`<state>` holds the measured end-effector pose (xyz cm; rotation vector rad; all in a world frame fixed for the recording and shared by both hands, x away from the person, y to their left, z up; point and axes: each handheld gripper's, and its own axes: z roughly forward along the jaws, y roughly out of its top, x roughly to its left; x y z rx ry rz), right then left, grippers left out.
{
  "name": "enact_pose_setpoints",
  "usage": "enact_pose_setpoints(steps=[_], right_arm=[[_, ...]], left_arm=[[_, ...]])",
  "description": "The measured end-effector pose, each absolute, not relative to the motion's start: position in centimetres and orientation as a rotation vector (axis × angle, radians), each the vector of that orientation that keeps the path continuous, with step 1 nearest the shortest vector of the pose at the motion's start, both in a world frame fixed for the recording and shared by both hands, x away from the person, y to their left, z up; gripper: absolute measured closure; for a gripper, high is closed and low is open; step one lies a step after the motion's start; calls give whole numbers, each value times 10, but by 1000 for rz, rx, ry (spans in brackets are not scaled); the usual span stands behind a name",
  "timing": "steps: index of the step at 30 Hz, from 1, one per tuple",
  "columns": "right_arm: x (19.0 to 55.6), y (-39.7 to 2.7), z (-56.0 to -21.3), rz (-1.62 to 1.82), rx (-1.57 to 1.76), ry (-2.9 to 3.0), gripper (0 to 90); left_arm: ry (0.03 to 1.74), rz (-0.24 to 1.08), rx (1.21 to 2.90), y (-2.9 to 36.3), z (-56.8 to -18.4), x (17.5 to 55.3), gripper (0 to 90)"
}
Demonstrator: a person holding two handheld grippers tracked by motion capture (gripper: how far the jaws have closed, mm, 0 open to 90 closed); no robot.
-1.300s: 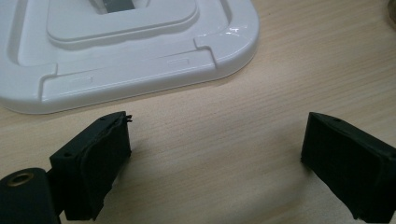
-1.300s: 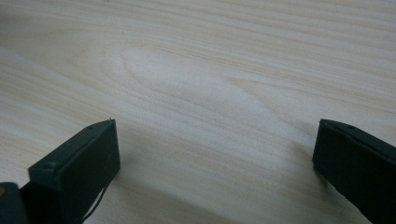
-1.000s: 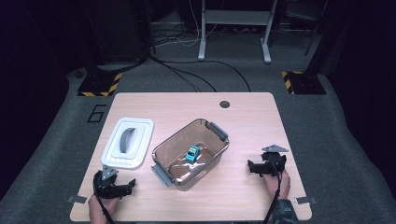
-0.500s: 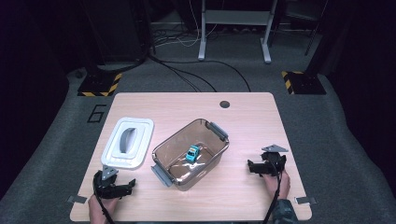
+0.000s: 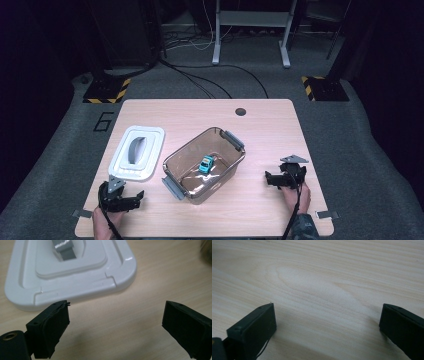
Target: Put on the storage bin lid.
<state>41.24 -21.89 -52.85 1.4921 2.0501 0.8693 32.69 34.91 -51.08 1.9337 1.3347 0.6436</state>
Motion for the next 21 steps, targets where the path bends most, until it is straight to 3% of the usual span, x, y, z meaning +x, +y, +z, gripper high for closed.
enact_pose_setpoints(steps=[8, 21], right_arm=[[413, -219, -528, 871, 1490, 2053, 1], [413, -219, -528, 871, 1485, 2055, 2]], left_arm=[[1310, 636, 1899, 360, -482, 353, 57], [1358, 569, 1852, 371, -481, 405, 56]])
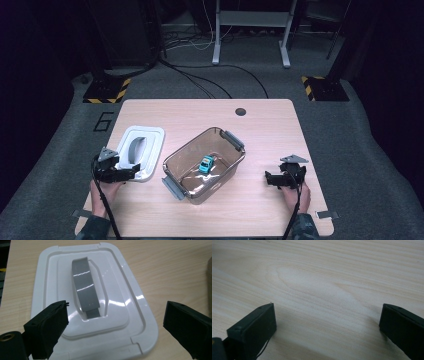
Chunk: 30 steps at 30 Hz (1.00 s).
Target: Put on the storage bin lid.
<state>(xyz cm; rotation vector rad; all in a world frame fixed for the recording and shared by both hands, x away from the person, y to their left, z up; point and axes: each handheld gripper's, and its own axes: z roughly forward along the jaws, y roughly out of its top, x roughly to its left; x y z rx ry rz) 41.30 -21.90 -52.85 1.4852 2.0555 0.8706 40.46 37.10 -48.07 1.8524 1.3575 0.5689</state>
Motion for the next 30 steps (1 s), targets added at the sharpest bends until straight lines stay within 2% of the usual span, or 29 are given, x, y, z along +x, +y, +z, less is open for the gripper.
enact_pose_setpoints(steps=[15, 20, 23, 27, 29, 30], right_arm=[[413, -219, -528, 875, 1484, 2056, 5], [413, -219, -528, 873, 1484, 2054, 5], [413, -219, -528, 873, 1485, 2054, 5], [413, -219, -528, 873, 1485, 2054, 5], [413, -219, -528, 873, 1484, 2054, 6], [413, -219, -528, 873, 1484, 2054, 5]], left_arm=[[1425, 544, 1872, 368, -497, 454, 51], [1441, 514, 1867, 369, -498, 465, 76], [1444, 522, 1862, 370, -498, 470, 145], [1475, 485, 1823, 373, -500, 478, 181], [1483, 480, 1816, 374, -500, 480, 285], [1490, 486, 1808, 375, -502, 482, 285]])
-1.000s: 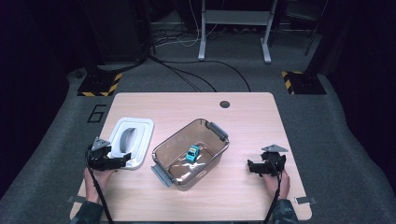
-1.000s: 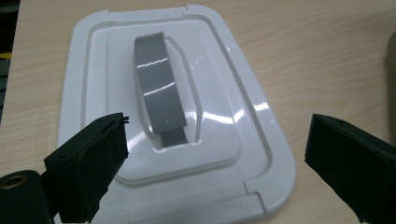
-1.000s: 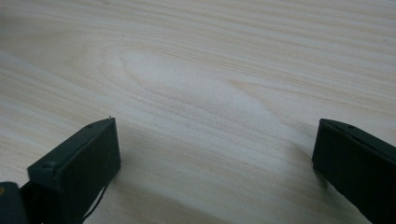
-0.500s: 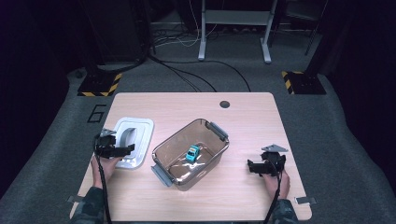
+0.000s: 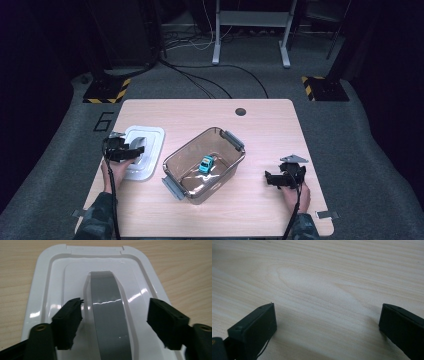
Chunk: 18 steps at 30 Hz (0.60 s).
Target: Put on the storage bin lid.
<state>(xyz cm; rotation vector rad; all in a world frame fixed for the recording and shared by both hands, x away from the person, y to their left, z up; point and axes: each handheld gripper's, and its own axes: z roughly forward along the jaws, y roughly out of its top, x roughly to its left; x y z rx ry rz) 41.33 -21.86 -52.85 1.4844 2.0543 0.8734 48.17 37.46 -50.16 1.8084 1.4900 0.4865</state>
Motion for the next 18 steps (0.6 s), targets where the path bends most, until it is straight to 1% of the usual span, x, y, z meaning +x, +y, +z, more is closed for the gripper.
enact_pose_setpoints(steps=[1, 3, 4, 7, 11, 18], right_arm=[[413, -219, -528, 872, 1484, 2054, 5], [413, -219, -528, 870, 1481, 2056, 5], [413, -219, -528, 871, 1482, 2056, 5], [413, -219, -528, 871, 1482, 2056, 6], [413, -218, -528, 875, 1486, 2052, 7], [413, -218, -528, 878, 1482, 2054, 12]], left_arm=[[1496, 488, 1807, 375, -504, 483, 361], [1502, 487, 1807, 375, -506, 484, 424], [1507, 495, 1824, 374, -508, 485, 493], [1511, 520, 1825, 374, -507, 484, 618], [1503, 514, 1832, 375, -506, 482, 663], [1476, 517, 1841, 375, -500, 477, 665]])
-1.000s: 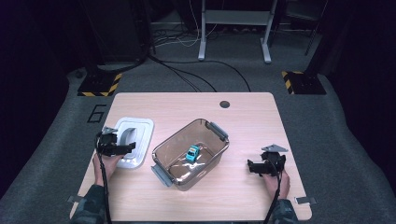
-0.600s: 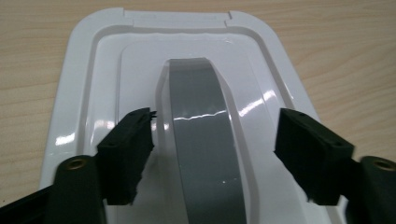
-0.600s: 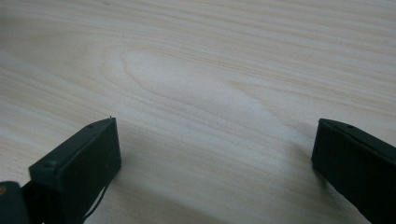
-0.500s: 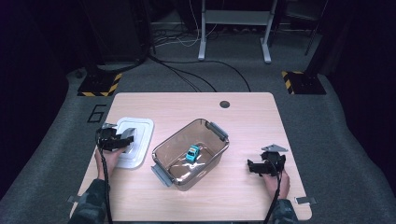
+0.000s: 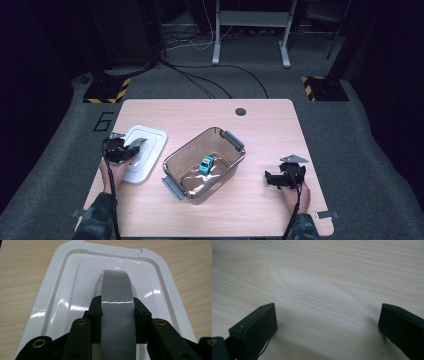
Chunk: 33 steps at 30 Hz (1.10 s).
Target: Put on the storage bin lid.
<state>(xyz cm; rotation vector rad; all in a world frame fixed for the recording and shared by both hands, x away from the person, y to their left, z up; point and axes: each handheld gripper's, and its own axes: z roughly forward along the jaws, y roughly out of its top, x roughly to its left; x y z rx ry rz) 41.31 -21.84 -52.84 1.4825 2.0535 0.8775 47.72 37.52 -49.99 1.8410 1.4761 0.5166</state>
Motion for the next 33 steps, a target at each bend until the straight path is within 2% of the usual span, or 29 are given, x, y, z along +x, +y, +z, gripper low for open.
enact_pose_setpoints(steps=[18, 33], right_arm=[[413, -219, -528, 874, 1479, 2056, 12], [413, -219, -528, 873, 1477, 2059, 12]], left_arm=[[1401, 539, 1814, 387, -463, 459, 665], [1341, 544, 1824, 378, -429, 457, 665]])
